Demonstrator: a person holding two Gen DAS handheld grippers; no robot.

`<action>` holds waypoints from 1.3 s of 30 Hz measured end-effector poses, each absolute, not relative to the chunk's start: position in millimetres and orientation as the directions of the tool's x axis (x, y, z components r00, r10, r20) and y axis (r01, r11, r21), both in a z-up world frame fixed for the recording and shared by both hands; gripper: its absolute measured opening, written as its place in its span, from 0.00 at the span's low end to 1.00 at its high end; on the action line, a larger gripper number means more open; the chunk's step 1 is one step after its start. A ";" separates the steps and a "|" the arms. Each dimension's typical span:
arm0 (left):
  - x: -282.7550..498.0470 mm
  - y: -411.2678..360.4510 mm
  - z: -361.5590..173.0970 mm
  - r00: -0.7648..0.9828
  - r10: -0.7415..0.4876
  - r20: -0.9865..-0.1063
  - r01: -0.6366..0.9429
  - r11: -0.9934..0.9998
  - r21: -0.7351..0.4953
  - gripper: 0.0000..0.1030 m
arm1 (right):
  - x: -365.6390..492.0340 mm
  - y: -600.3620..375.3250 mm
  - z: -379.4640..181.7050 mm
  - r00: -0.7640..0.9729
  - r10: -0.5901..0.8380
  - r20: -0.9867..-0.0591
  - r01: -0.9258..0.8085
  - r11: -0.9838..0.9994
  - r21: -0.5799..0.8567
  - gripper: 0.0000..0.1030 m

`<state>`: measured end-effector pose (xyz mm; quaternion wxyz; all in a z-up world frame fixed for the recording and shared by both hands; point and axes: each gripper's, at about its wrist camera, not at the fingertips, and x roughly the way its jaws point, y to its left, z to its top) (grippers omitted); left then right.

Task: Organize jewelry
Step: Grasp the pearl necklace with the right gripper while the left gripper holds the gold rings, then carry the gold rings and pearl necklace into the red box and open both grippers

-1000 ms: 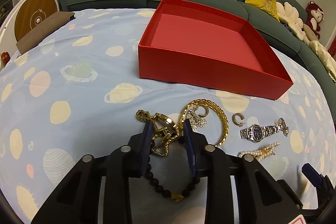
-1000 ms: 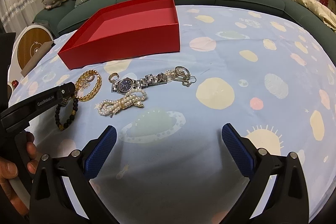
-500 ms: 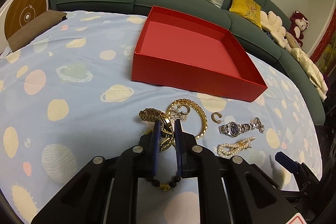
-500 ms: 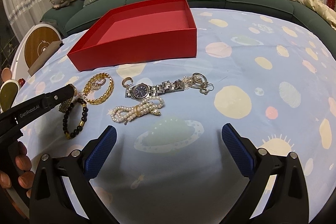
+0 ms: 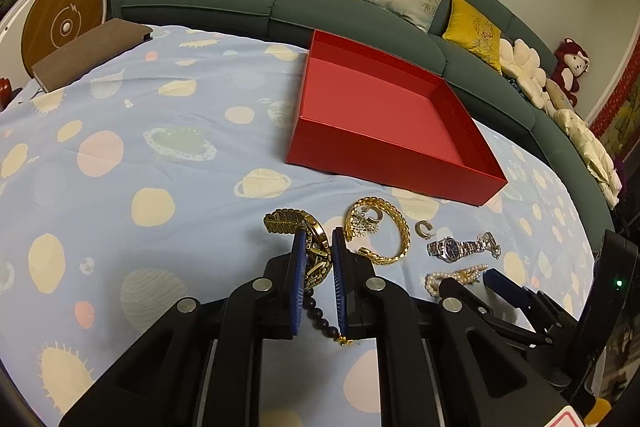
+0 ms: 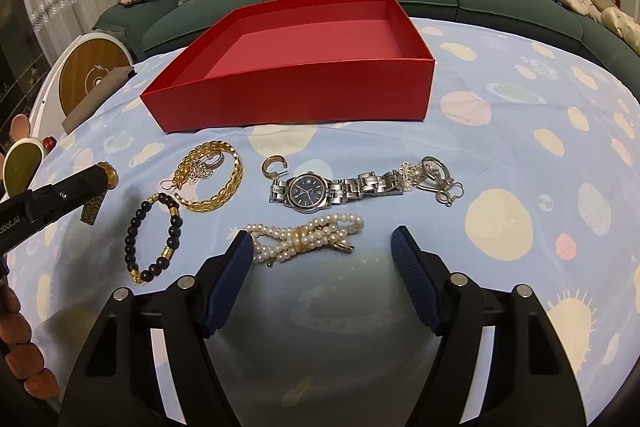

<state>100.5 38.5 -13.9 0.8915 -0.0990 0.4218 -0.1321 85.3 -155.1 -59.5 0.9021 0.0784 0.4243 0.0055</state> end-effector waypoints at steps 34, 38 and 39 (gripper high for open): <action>94.0 36.7 -8.2 0.616 -0.306 -0.726 0.149 0.950 -0.274 0.10 | 71.8 -147.8 -56.5 0.587 0.198 -0.785 -0.053 0.977 0.206 0.31; 93.9 36.4 -8.7 0.616 -0.307 -0.726 0.150 0.950 -0.274 0.10 | 75.4 -143.0 -53.2 0.601 0.177 -0.779 -0.063 0.983 0.174 0.47; 94.0 36.4 -8.7 0.616 -0.307 -0.726 0.151 0.950 -0.274 0.10 | 76.8 -143.5 -52.9 0.607 0.171 -0.776 -0.060 0.984 0.170 0.50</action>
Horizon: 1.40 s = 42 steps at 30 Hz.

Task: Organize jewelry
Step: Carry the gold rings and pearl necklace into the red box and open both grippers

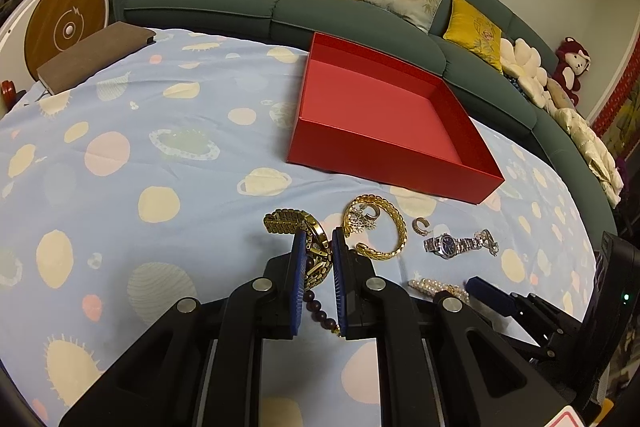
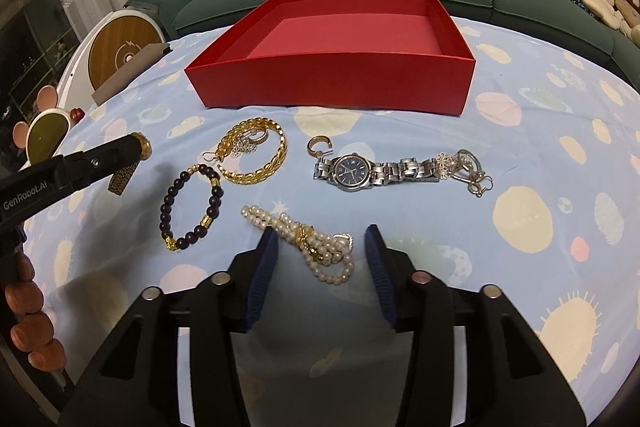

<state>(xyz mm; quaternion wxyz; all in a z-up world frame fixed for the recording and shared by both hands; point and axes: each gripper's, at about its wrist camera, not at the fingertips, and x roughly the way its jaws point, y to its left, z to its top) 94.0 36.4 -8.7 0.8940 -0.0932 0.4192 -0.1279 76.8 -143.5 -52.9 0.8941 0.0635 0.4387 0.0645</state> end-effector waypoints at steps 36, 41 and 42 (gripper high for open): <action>243.5 -37.0 90.6 0.707 -0.317 -0.633 0.296 0.944 -0.142 0.10 | 229.3 -202.0 59.6 0.723 0.124 -0.679 0.010 0.982 0.189 0.16; 295.4 -45.9 60.1 0.692 -0.285 -0.663 0.256 0.956 -0.143 0.10 | 272.5 -212.2 28.8 0.700 0.087 -0.709 0.054 0.983 0.174 0.16; 303.2 -46.3 54.0 0.690 -0.279 -0.668 0.246 0.958 -0.146 0.10 | 278.5 -214.4 23.1 0.698 0.085 -0.711 0.059 0.983 0.175 0.16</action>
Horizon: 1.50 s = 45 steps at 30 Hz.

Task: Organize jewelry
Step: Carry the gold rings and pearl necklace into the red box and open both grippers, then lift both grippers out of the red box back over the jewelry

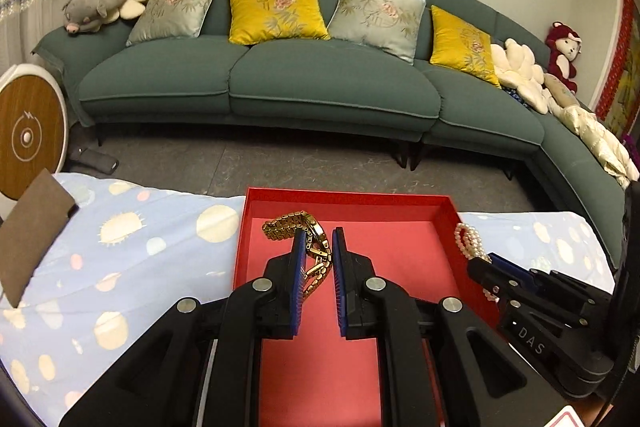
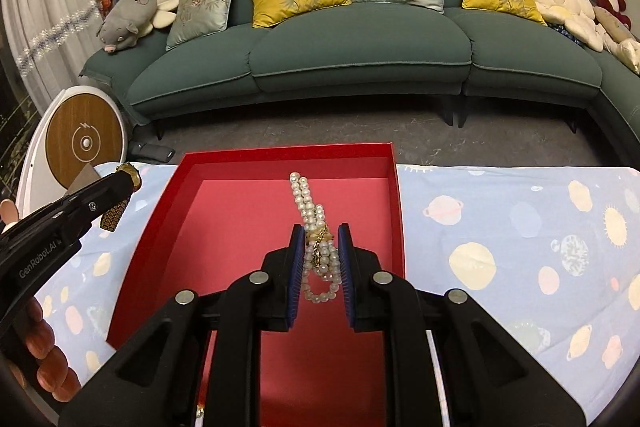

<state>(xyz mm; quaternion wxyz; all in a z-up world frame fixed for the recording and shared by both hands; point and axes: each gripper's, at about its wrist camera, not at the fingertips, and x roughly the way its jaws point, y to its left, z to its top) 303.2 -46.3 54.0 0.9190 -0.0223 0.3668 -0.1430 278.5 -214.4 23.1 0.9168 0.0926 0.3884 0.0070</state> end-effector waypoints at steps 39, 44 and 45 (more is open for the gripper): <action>282.8 -32.3 39.9 0.678 -0.172 -0.715 0.210 0.977 -0.037 0.36 | 254.3 -221.0 17.7 0.676 0.002 -0.737 0.056 0.997 0.054 0.29; 241.6 -10.7 62.6 0.692 -0.168 -0.702 0.187 0.981 -0.050 0.41 | 199.5 -232.8 51.4 0.710 -0.001 -0.705 0.048 0.998 0.046 0.34; 233.9 -8.2 65.9 0.691 -0.165 -0.704 0.186 0.981 -0.047 0.43 | 187.8 -235.7 55.1 0.708 0.005 -0.706 0.049 0.997 0.055 0.34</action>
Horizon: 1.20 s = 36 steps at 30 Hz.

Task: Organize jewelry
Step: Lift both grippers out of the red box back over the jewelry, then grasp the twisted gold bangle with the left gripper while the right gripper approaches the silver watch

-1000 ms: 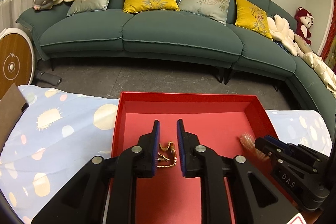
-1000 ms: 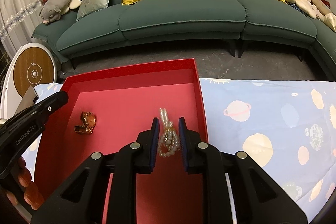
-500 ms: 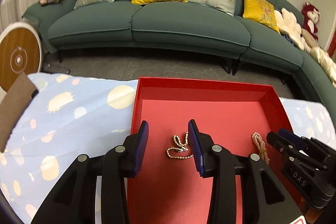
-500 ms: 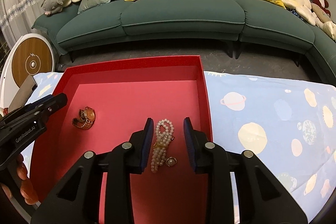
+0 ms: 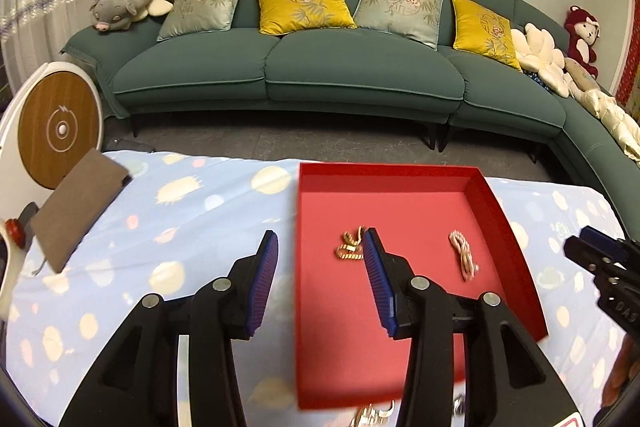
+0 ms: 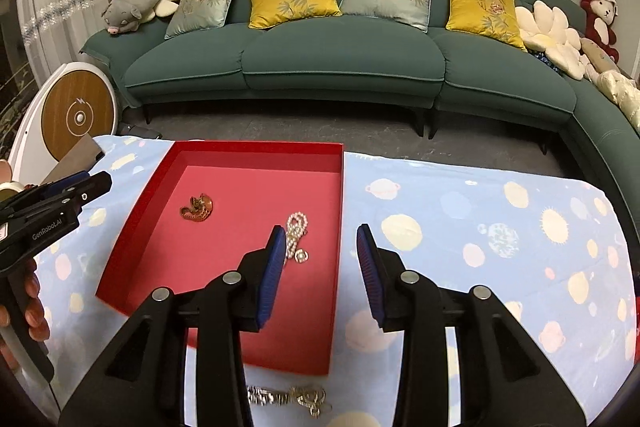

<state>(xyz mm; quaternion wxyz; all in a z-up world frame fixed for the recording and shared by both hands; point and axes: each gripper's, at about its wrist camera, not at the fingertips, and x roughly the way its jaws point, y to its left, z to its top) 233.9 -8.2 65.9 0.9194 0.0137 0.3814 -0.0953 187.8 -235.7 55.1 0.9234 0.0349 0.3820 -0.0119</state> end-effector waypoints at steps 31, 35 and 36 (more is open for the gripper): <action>149.8 -3.0 -8.2 0.529 -0.185 -0.828 0.233 0.970 -0.068 0.49 | 100.3 -187.9 -29.2 0.578 0.130 -0.805 -0.069 0.992 0.110 0.35; 139.4 -9.7 -19.8 0.520 -0.201 -0.830 0.245 0.966 -0.080 0.48 | 100.9 -189.4 -27.0 0.577 0.127 -0.807 -0.062 0.992 0.111 0.35; 135.6 -12.4 -21.8 0.526 -0.203 -0.826 0.251 0.965 -0.078 0.48 | 100.5 -189.4 -25.9 0.578 0.115 -0.808 -0.061 0.993 0.098 0.35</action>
